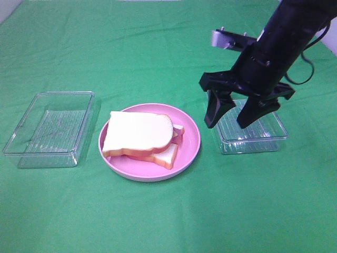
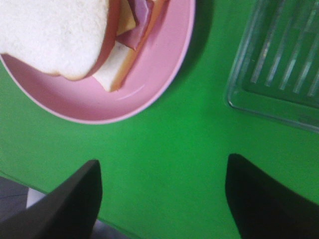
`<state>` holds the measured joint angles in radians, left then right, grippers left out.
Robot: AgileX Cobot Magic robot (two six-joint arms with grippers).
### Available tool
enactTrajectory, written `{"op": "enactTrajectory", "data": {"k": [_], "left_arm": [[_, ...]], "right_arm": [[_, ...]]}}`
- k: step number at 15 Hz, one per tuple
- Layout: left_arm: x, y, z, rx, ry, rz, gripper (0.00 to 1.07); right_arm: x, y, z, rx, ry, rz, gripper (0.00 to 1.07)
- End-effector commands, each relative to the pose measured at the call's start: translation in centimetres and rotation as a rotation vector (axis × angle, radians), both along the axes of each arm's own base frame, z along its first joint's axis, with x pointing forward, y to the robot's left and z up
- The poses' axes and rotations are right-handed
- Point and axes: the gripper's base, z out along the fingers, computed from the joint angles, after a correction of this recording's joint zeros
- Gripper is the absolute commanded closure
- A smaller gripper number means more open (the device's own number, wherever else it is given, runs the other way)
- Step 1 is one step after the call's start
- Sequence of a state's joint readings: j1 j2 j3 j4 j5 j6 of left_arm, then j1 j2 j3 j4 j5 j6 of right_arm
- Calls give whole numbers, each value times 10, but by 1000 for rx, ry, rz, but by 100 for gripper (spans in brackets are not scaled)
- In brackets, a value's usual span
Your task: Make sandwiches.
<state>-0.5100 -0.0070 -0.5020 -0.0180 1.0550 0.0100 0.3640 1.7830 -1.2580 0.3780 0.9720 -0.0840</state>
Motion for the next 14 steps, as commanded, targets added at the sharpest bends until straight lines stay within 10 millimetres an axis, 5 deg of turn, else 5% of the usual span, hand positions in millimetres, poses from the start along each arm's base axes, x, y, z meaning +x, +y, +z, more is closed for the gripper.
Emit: {"op": "enactTrajectory", "data": {"k": [1, 4, 5, 8, 12, 14], "left_arm": [[-2, 0, 0, -19, -18, -7, 40], [-2, 0, 0, -19, -18, -7, 40], [-2, 0, 0, -19, -18, -7, 40], [-2, 0, 0, -19, -18, -7, 40], [-2, 0, 0, -19, -18, -7, 40], [-2, 0, 0, -19, -18, -7, 40]], "right_arm": [[-23, -17, 42, -60, -79, 47, 41], [-66, -37, 93, -45, -251, 52, 41], [-72, -39, 97, -42, -267, 52, 41], [-136, -64, 118, -14, -386, 49, 41], [-227, -101, 97, -6, -496, 53, 41], [-253, -113, 84, -14, -542, 54, 41]]}}
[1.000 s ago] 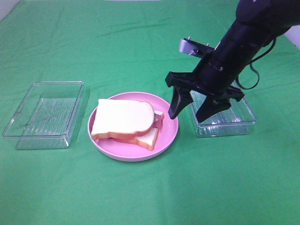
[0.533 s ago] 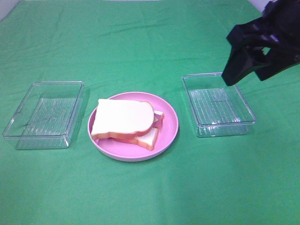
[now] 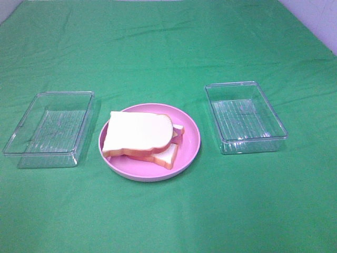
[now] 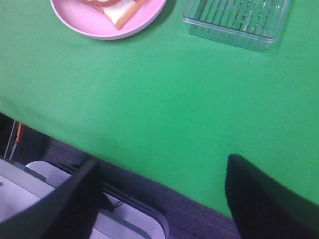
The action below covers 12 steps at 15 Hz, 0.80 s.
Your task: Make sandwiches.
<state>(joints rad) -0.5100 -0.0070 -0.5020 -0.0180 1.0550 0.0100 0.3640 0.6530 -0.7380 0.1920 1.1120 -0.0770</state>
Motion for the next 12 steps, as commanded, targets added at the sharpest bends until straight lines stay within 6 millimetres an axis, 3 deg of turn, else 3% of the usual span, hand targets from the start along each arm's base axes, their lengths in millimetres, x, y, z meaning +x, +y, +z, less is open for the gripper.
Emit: {"op": "enactTrajectory", "data": {"k": [1, 3, 4, 6, 12], "left_arm": [[-2, 0, 0, -19, -18, -9, 40], [-2, 0, 0, -19, -18, -9, 40], [-2, 0, 0, -19, -18, -9, 40], [-2, 0, 0, -22, -17, -11, 40], [-2, 0, 0, -22, -17, -11, 40]], "right_arm": [[-35, -17, -19, -12, -78, -9, 41], [-67, -33, -39, 0, -226, -26, 41], [-67, -33, -39, 0, -226, -26, 41], [-77, -41, -36, 35, -407, -54, 41], [-77, -40, -42, 44, -400, -50, 41]]}}
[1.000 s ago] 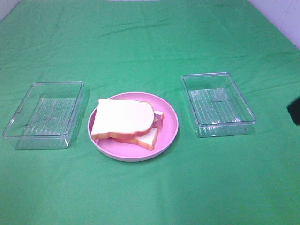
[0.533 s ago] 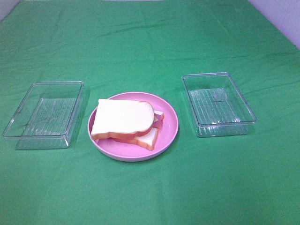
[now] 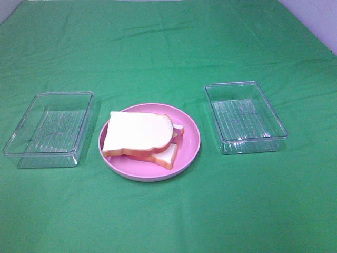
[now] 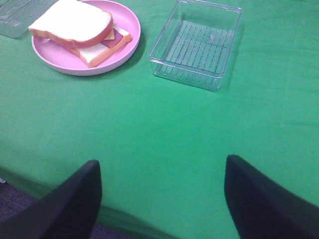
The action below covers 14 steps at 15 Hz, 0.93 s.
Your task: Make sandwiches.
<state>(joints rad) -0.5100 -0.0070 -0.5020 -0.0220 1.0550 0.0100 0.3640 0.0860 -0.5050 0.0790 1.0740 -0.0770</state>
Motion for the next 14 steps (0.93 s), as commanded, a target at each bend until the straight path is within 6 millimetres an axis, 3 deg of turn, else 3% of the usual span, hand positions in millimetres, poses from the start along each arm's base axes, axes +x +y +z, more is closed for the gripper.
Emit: {"op": "enactTrajectory", "data": {"k": [1, 8, 14], "left_arm": [[-2, 0, 0, -19, -18, -9, 40], [-2, 0, 0, -18, -19, 7, 40], [-2, -2, 0, -13, -22, 365, 40]], "right_arm": [[0, 0, 1, 11, -16, -6, 41], [0, 0, 1, 13, -15, -15, 41], [2, 0, 1, 12, -17, -367, 41]]}}
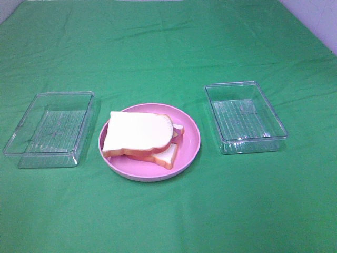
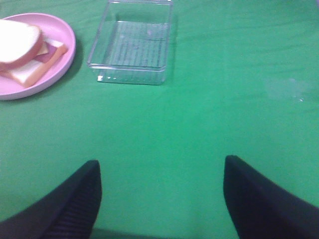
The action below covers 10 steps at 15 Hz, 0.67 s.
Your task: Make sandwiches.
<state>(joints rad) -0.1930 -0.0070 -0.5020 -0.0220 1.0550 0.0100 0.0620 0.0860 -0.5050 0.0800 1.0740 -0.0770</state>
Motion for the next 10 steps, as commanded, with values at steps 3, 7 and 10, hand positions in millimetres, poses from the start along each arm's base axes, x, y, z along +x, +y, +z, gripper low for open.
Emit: {"op": "enactTrajectory", "data": {"k": [3, 7, 10], "left_arm": [[-2, -1, 0, -8, -24, 114, 40], [-3, -1, 0, -9, -28, 116, 40], [-3, -1, 0, -9, -28, 116, 40]], "right_arm": [[1, 0, 1, 8, -19, -126, 41], [1, 1, 1, 13, -19, -117, 41], [1, 1, 1, 13, -19, -117, 41]]}}
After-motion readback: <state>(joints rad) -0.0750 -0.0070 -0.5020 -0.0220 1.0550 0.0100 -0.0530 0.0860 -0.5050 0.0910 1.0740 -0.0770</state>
